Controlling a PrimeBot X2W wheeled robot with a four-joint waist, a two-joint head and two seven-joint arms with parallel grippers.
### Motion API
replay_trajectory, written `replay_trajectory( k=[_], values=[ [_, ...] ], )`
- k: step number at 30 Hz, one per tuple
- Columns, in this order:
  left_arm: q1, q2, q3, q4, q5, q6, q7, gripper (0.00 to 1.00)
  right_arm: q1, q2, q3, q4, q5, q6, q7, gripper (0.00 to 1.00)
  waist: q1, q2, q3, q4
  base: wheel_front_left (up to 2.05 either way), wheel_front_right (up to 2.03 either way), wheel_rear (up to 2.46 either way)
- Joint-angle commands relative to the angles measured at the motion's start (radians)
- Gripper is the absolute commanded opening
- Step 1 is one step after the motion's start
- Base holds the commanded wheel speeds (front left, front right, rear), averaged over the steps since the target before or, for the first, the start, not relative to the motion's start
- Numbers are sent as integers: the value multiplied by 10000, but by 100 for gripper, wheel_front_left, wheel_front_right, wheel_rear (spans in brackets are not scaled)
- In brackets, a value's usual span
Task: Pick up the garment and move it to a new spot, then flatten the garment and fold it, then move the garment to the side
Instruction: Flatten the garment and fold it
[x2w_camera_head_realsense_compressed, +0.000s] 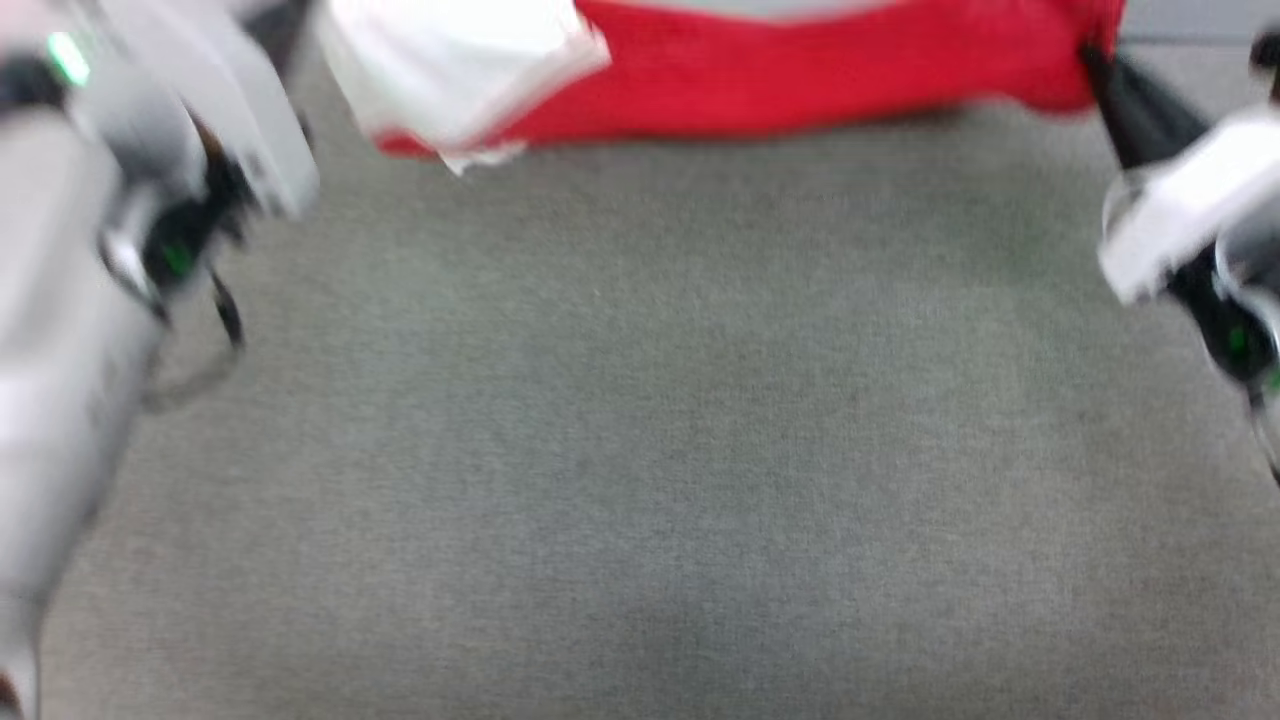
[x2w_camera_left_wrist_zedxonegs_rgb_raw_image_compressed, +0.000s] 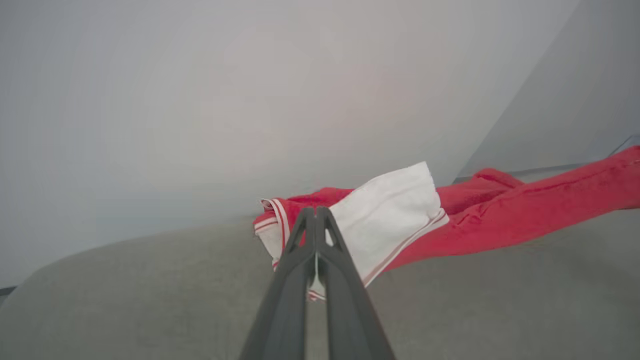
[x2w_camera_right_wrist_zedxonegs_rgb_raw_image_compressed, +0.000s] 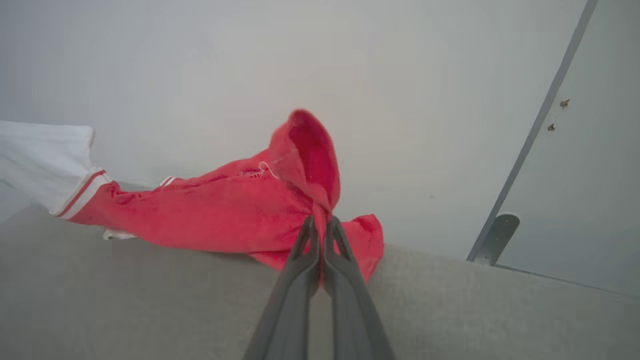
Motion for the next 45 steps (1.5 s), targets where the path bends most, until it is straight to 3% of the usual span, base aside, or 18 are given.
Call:
replay_trajectory(
  k=[1, 4, 8, 14, 18, 33, 37, 42, 45],
  values=[
    [327, 98, -9, -195, -120, 82, 8, 0, 269, -108, 55, -171, 94, -11, 1, 0, 0, 0, -858, 468, 0, 0, 0],
    [1837, 602, -78, -1691, -339, 699, 137, 0, 1652, -774, 227, -1228, 377, -11, 92, 0, 0, 0, -1100, 550, 0, 0, 0],
    [3914, 1391, -26, -3962, -807, 1865, 182, 0, 3303, -1522, -20, -2246, 425, -12, -22, 0, 0, 0, -1254, 609, 0, 0, 0],
    [6539, 2531, -72, -7053, -1220, 3612, 136, 0, 5462, -2134, -358, -3373, 214, -12, 7, 0, 0, 0, -1321, 735, 0, 0, 0],
    [7785, 3023, -138, -8518, -1460, 4544, 127, 0, 6535, -2455, -618, -3936, 35, -12, 68, 0, 0, 0, -1299, 819, 0, 0, 0],
    [11114, 3346, -704, -10864, -2262, 6839, -255, 0, 10137, -2783, -1997, -5509, -191, -11, -286, 0, 0, 0, -998, 875, 0, 0, 0],
    [11572, 3760, -460, -11518, -2438, 7383, -372, 0, 10717, -2736, -2337, -5923, -11, -11, -449, 0, 0, 0, -936, 799, 0, 0, 0],
    [11702, 4688, 0, -12644, -2397, 8140, -332, 0, 10986, -2948, -2628, -6487, 152, -12, -462, 0, 0, 0, -821, 599, 0, 0, 0],
    [11250, 5374, 313, -13202, -2155, 8344, -155, 0, 10829, -2935, -2872, -6630, 211, -12, -359, 0, 0, 0, -773, 494, 0, 0, 0]
  ],
)
